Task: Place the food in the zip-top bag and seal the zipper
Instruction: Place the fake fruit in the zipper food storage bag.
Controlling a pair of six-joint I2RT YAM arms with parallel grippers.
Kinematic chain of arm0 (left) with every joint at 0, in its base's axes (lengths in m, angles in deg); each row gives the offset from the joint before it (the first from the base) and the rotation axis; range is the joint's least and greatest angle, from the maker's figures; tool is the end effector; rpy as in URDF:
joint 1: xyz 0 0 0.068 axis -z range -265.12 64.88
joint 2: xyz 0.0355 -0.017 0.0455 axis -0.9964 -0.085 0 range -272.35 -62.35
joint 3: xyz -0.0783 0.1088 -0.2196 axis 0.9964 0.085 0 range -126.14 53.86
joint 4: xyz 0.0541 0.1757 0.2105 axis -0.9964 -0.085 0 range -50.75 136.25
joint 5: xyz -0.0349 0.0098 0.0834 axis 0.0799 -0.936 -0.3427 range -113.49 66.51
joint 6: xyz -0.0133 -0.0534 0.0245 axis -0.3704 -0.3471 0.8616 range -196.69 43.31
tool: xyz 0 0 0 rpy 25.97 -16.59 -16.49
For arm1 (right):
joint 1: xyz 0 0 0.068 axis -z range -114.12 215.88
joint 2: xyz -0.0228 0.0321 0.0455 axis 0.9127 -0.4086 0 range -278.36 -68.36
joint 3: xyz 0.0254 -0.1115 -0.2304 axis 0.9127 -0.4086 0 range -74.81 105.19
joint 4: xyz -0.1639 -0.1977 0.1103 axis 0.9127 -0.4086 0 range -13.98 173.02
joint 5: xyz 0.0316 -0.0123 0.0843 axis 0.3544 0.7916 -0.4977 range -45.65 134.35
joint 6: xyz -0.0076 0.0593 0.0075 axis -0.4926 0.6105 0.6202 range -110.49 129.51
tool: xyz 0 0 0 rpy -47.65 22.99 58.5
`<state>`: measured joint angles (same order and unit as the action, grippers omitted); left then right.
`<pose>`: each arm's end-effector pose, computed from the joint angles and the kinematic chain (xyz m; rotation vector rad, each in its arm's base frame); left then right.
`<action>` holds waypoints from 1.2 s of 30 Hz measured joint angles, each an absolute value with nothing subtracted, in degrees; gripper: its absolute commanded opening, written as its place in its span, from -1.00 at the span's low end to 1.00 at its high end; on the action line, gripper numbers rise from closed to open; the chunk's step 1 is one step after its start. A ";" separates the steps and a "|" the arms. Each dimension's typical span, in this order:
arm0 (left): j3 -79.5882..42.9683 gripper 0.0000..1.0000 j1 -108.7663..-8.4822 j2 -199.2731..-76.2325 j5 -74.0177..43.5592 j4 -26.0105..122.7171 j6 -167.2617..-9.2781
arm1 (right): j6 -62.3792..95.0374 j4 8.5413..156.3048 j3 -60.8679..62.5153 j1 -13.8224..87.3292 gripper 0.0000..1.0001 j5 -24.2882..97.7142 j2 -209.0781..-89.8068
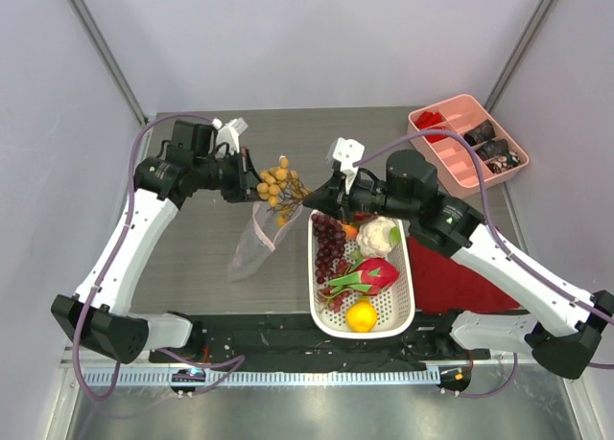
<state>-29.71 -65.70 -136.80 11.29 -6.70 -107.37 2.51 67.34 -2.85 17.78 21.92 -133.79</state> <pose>0.2599 -0.1186 0.3769 0.0843 2.4448 -1.1254 0.1784 0.2245 0.4103 -1.0854 1.4327 0.8589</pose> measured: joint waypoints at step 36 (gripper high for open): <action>-26.85 -0.99 -63.54 -137.09 14.53 -4.56 -109.16 | -53.97 25.46 27.16 -0.20 -0.98 23.25 -151.69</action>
<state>-26.85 -63.54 -137.09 14.53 -4.56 -109.16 -53.97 25.46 27.16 -0.20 23.25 -151.69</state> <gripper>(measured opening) 0.017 0.072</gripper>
